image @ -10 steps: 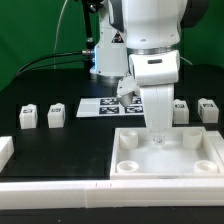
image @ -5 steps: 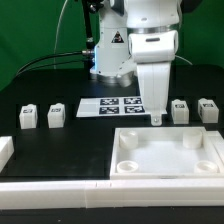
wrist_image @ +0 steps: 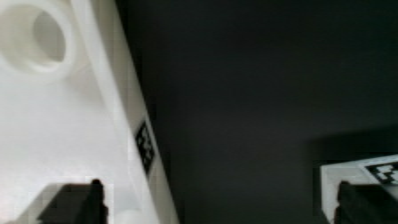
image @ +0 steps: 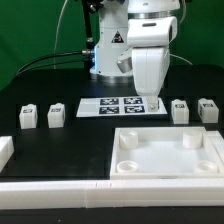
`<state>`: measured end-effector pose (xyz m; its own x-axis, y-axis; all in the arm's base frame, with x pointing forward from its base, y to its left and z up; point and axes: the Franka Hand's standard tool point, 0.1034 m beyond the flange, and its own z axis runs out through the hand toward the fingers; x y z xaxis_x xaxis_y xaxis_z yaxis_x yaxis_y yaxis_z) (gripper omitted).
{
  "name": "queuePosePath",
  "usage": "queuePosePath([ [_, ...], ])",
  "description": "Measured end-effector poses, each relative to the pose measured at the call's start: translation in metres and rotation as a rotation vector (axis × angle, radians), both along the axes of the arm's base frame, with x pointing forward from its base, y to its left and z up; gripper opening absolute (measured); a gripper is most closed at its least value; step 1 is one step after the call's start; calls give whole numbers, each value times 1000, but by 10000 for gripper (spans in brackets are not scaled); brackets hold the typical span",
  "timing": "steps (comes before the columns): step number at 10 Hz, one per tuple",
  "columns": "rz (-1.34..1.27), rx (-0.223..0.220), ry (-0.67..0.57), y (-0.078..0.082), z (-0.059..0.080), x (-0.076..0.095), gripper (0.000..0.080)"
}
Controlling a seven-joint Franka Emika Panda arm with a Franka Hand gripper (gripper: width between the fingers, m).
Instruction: Assemble one leg
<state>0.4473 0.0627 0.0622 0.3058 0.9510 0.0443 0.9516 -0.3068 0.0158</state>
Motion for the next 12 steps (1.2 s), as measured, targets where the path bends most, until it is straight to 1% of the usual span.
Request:
queuePosePath([
  [4, -415, 17, 26, 1, -1, -2, 649],
  [5, -594, 22, 53, 3, -1, -6, 649],
  [6, -691, 28, 60, 7, -1, -8, 649],
  [8, -1006, 41, 91, 24, -2, -16, 649],
  [9, -1101, 38, 105, 33, -4, -22, 649],
  [10, -1111, 33, 112, 43, -6, -28, 649],
  [12, -1168, 28, 124, 76, -8, -39, 649],
])
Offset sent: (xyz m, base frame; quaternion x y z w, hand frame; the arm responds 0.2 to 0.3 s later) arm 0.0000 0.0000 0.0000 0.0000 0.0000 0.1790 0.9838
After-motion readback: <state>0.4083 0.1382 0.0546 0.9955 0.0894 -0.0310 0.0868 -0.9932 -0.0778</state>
